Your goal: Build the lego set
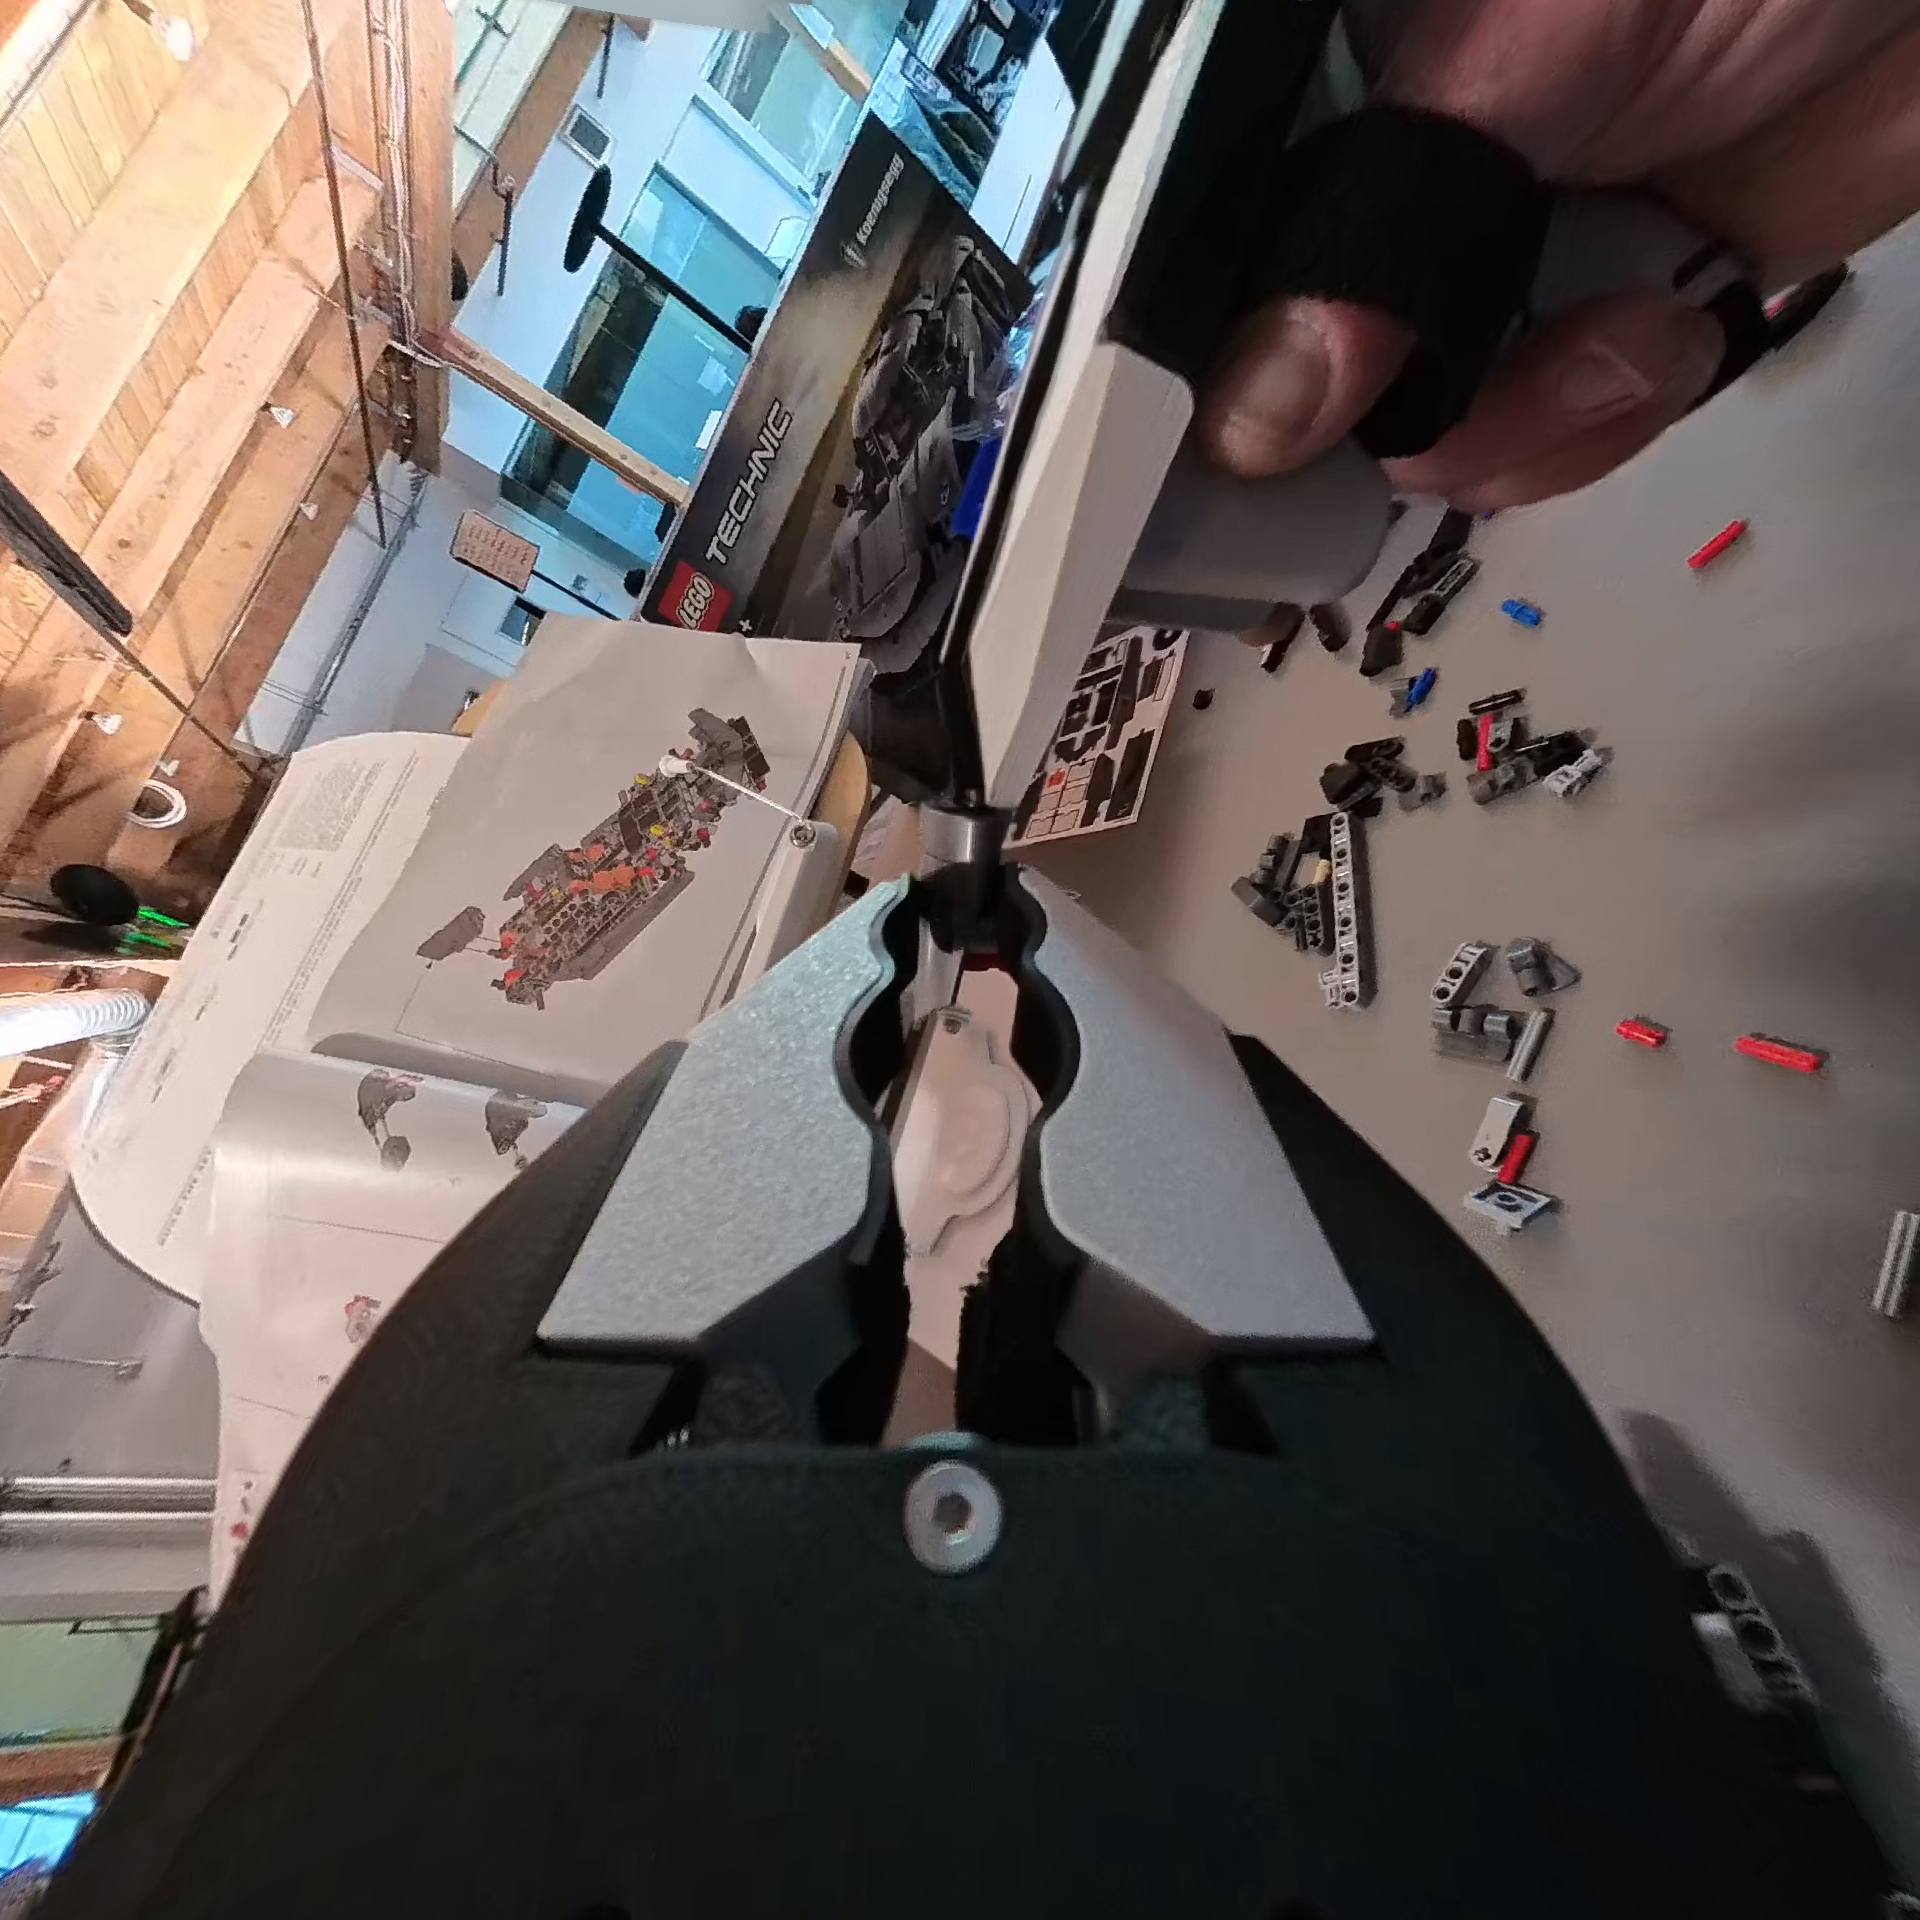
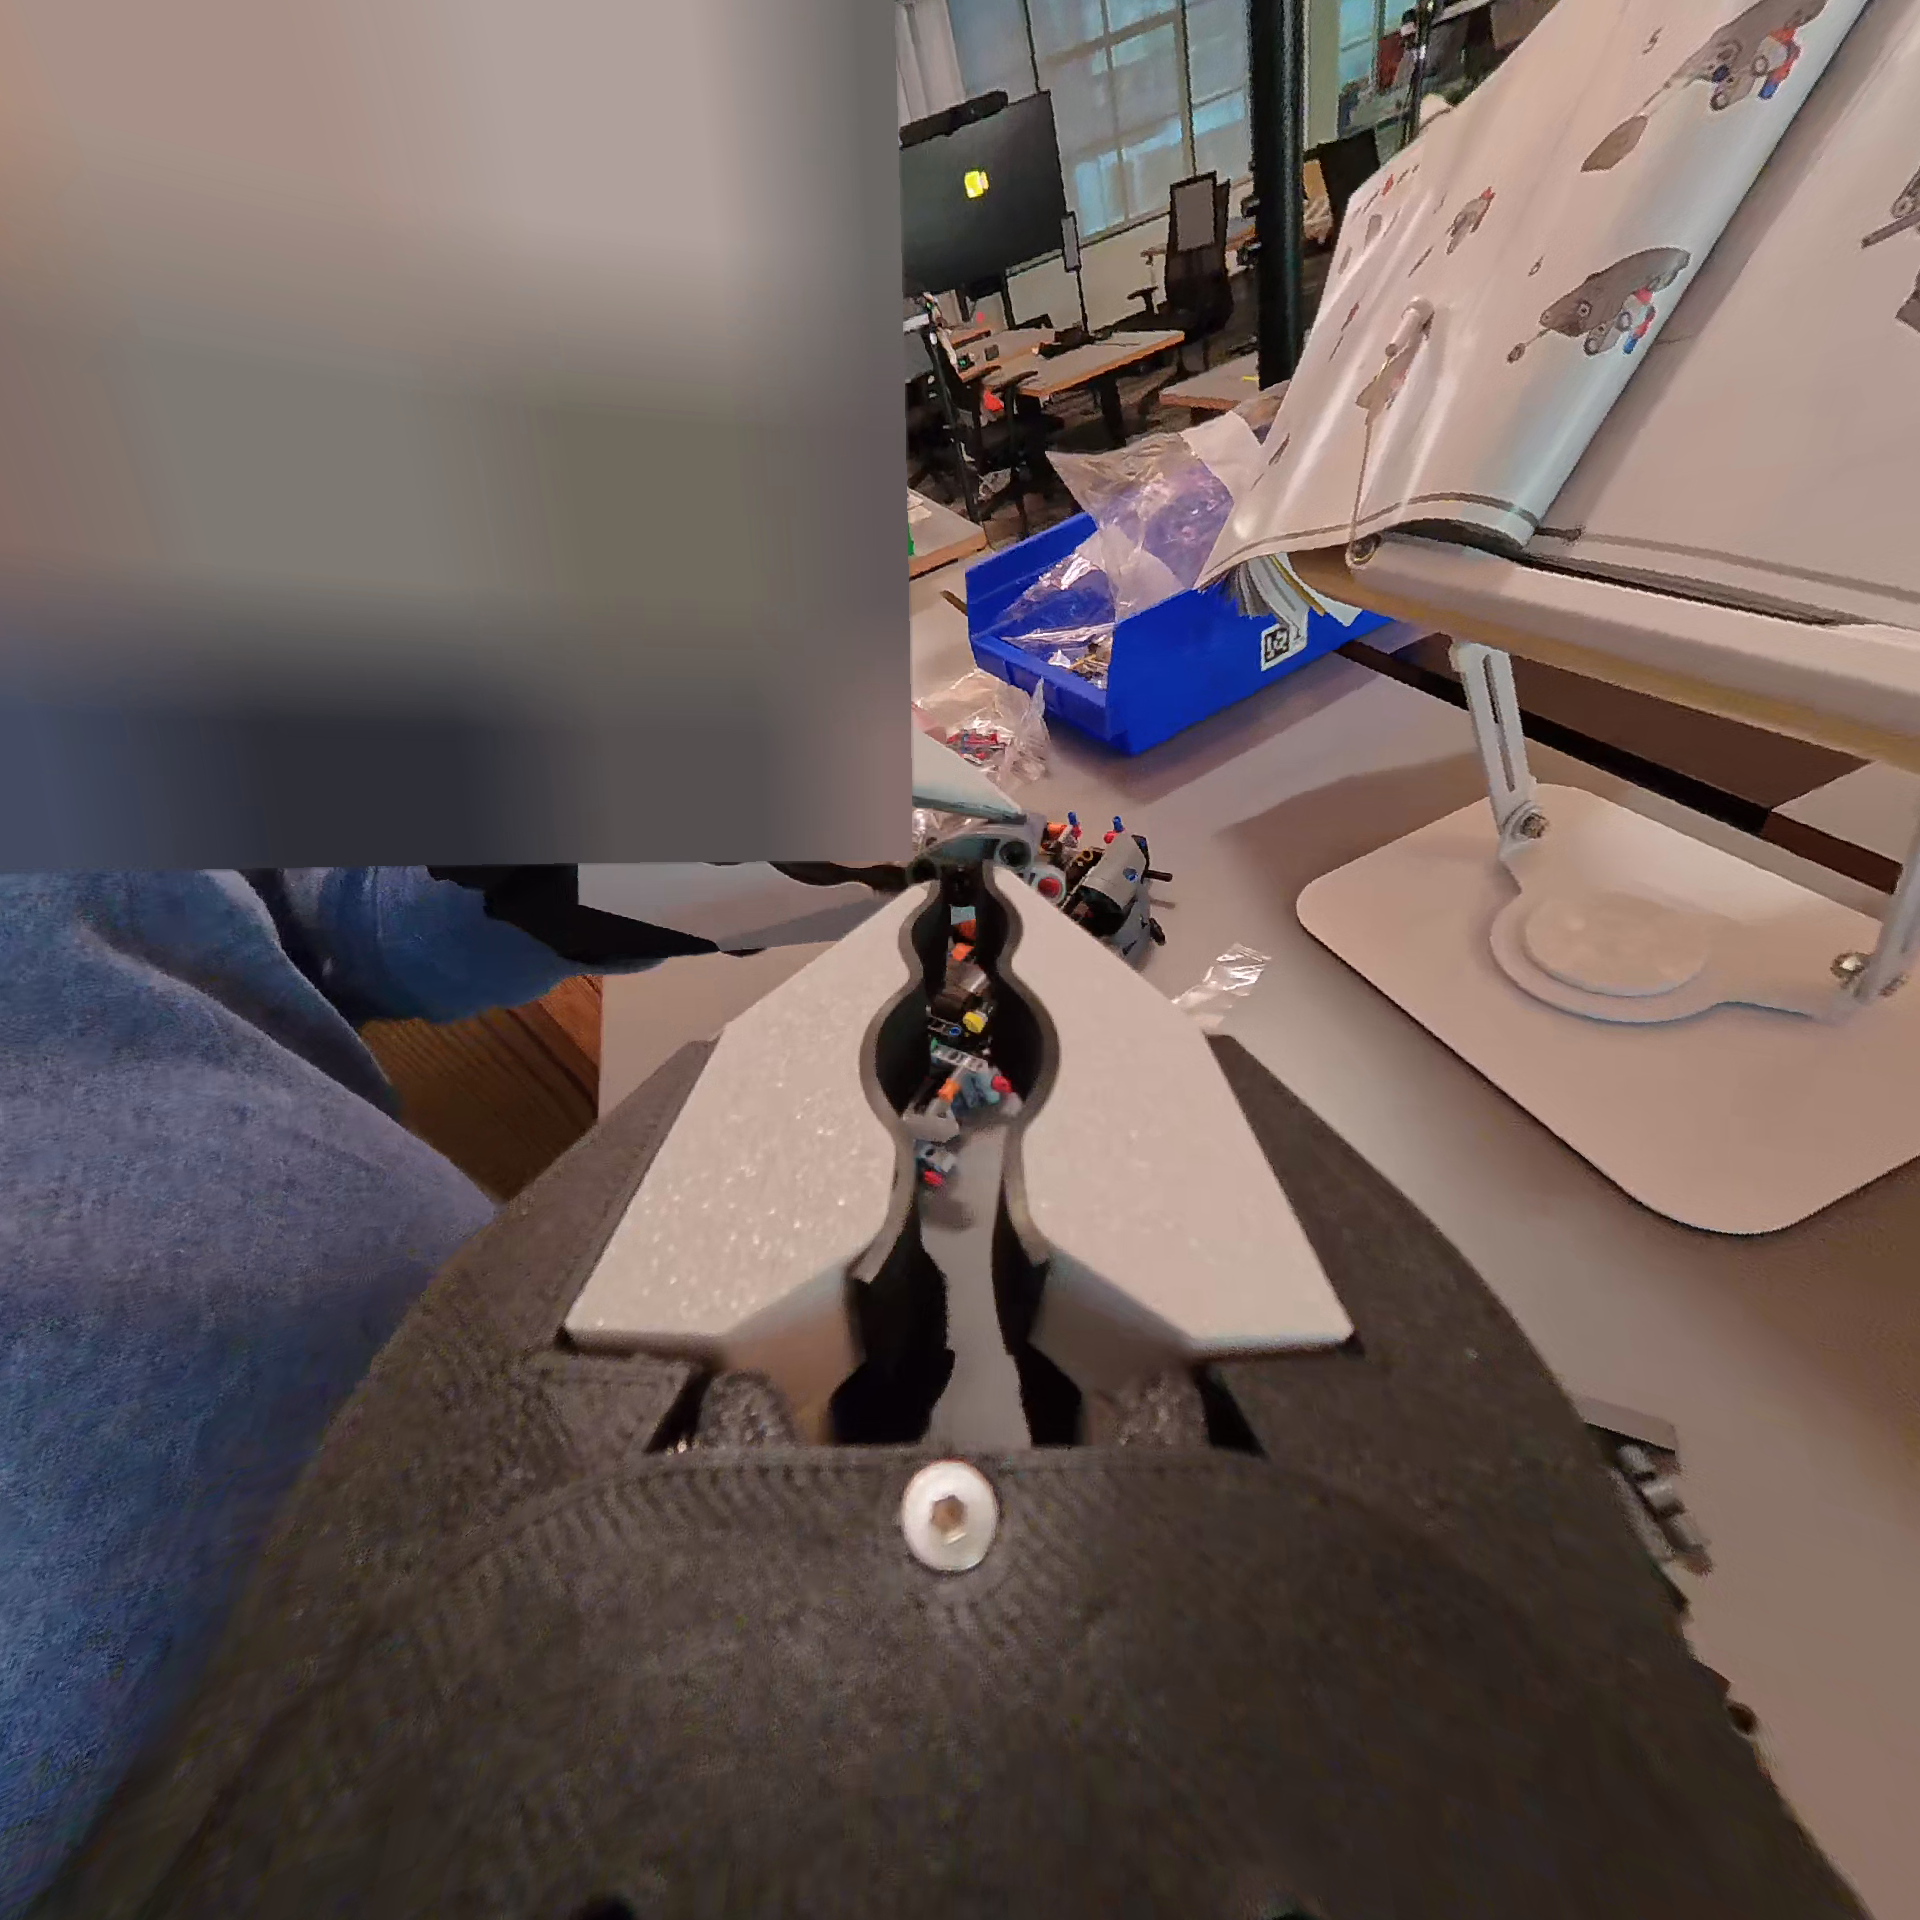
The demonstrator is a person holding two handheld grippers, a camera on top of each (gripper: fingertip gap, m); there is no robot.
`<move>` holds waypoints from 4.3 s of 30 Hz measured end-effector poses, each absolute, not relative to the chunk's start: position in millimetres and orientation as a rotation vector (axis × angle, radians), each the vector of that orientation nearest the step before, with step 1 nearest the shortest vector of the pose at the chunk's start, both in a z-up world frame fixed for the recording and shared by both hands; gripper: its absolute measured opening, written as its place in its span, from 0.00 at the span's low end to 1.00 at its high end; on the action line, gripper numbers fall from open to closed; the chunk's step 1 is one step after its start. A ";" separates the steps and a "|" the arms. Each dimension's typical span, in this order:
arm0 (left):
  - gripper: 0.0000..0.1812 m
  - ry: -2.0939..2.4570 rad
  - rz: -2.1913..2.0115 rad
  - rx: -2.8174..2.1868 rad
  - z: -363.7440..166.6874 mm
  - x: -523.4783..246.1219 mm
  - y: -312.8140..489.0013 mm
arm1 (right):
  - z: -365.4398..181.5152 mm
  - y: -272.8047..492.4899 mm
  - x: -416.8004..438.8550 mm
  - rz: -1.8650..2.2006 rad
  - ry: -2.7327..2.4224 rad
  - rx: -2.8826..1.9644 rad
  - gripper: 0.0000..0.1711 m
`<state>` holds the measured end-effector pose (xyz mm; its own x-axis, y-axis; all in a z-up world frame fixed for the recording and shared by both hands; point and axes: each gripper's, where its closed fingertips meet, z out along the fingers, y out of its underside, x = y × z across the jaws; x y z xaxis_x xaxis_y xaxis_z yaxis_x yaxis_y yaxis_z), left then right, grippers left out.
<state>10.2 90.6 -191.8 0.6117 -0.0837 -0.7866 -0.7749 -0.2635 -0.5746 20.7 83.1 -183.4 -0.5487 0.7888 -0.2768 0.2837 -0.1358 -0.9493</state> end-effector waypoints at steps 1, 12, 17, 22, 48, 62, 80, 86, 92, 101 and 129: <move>0.07 0.703 0.777 -1.734 -191.5 10.0 90.6 | -182.3 83.2 20.4 1.722 -1.739 -1.199 0.01; 0.06 0.686 0.797 -1.759 -195.9 7.5 89.7 | -187.8 81.6 16.8 1.521 -1.793 -1.176 0.01; 0.07 0.660 0.736 -1.760 -197.8 8.3 90.3 | -187.8 82.5 17.4 1.539 -1.776 -1.189 0.02; 0.07 0.583 0.623 -1.750 -196.8 11.4 91.1 | -185.1 83.6 19.4 1.528 -1.770 -1.187 0.02; 0.07 0.318 0.166 -1.654 -192.9 30.3 107.2 | -177.3 98.1 31.8 1.439 -1.862 -1.217 0.03; 0.07 0.263 0.088 -1.587 -183.0 31.2 105.0 | -167.3 95.0 31.7 1.403 -1.882 -1.188 0.03; 0.07 0.193 -0.098 -1.554 -173.0 33.3 103.1 | -151.7 90.9 40.4 1.197 -1.906 -0.932 0.16; 0.07 0.106 -0.288 -1.569 -165.7 30.0 105.5 | -151.7 96.8 40.5 0.811 -1.946 -0.670 0.17; 0.07 0.117 -0.324 -1.593 -166.6 34.2 108.7 | -146.7 93.8 39.2 0.729 -1.961 -0.567 0.15; 0.07 0.129 -0.312 -1.601 -166.7 36.8 110.0 | -155.5 92.8 37.0 0.730 -2.000 -0.581 0.12; 0.07 0.185 -0.052 -1.729 -174.3 29.4 111.1 | -166.2 99.1 32.7 0.612 -2.029 -0.564 0.08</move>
<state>29.4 111.1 -174.3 0.9858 -0.1526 -0.0699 -0.0937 -0.1549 -0.9835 32.7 99.1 -166.2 -0.4779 0.6034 0.6384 0.1498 0.7720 -0.6177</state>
